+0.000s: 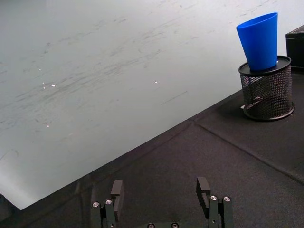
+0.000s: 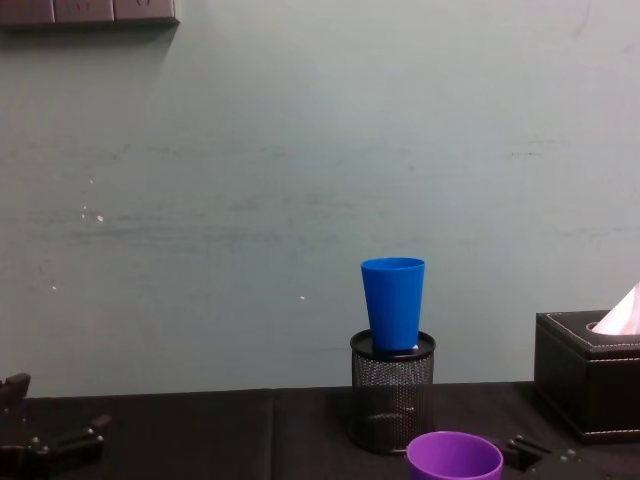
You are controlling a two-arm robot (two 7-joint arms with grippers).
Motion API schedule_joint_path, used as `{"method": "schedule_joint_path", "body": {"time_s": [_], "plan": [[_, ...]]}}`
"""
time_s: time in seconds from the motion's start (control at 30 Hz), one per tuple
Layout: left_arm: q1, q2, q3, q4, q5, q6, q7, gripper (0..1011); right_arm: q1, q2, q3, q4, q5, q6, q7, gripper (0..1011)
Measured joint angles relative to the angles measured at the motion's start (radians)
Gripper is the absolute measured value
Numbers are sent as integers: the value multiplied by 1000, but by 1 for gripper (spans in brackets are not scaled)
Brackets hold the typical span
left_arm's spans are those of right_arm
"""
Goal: Pick up one cup with a gripper and tap it against the other cup.
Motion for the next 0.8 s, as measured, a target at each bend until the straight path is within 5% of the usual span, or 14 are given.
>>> {"method": "schedule_joint_path", "body": {"time_s": [0.8], "plan": [[0,0,0,0,0,0,0,1000,24,-30,5,35,-13,-5,8,1003]]}}
